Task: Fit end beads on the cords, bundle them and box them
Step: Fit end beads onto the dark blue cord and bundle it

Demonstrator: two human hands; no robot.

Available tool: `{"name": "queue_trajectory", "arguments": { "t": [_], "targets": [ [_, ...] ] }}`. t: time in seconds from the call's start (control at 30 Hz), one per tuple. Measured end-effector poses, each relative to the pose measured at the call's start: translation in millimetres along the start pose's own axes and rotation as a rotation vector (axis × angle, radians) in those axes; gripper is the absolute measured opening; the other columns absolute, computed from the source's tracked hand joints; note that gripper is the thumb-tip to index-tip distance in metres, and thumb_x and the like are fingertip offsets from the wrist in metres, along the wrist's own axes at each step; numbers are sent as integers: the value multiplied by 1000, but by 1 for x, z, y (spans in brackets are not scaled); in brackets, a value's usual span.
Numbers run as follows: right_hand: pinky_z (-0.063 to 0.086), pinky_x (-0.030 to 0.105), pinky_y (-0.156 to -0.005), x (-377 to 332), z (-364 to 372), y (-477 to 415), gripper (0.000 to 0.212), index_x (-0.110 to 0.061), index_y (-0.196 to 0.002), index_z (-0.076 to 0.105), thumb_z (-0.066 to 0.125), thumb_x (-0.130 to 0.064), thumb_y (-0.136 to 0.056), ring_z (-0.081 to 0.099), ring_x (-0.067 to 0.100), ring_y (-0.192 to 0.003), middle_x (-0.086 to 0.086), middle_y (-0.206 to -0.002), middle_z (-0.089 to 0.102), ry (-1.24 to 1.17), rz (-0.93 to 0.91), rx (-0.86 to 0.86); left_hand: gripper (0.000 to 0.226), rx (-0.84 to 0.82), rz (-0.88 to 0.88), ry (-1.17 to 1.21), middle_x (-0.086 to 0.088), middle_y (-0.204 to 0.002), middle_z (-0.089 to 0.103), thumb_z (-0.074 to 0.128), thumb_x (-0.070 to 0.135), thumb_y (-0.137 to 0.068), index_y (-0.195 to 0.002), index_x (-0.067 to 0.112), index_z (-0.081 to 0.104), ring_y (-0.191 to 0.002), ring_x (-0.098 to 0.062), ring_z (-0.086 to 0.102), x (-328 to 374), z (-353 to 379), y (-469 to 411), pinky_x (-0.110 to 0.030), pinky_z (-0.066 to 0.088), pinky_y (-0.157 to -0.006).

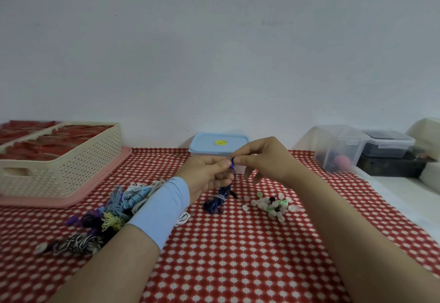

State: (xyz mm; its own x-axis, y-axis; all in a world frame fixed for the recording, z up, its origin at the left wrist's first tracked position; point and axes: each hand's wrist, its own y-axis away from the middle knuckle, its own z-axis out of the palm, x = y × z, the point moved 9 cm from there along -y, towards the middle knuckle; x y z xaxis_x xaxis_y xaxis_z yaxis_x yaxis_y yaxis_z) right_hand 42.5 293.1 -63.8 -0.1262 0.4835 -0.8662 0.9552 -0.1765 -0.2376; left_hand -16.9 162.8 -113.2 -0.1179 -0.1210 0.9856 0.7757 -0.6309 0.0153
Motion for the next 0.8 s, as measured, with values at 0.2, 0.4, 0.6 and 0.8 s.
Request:
{"name": "queue_trajectory", "arguments": {
  "t": [0.2,0.4,0.6,0.8],
  "targets": [
    [59,33,-56,-6,3,-2,7,-20,-89,81,78,-13,-88,65,15,-59,0,-83,77,101,-52,-32,13,0,-39,21,-9,-72,69,65,12,-92,-96,1,71,-61,-12,65,-2,1,1,-20,57,-57],
    [58,33,-59,-7,6,0,6,-18,-91,80,75,-18,-91,67,16,-64,1,-87,78,58,-37,-79,13,-42,-53,37,-4,-72,68,62,10,-94,-97,4,72,-60,-8,62,-4,3,1,-18,55,-58],
    [56,32,-62,9,10,10,17,-14,-109,77,65,-18,-97,68,20,-78,9,-104,76,-150,124,-254,15,-103,-50,30,-1,-76,69,60,9,-94,-102,2,70,-60,-6,60,-2,8,2,-16,52,-56],
    [56,29,-58,16,13,10,15,-12,-103,79,72,-16,-91,69,17,-76,6,-96,76,-217,192,-256,14,-121,-24,-28,-7,-77,68,62,7,-91,-96,-2,71,-61,-8,61,0,8,2,-17,54,-57]
  ]
}}
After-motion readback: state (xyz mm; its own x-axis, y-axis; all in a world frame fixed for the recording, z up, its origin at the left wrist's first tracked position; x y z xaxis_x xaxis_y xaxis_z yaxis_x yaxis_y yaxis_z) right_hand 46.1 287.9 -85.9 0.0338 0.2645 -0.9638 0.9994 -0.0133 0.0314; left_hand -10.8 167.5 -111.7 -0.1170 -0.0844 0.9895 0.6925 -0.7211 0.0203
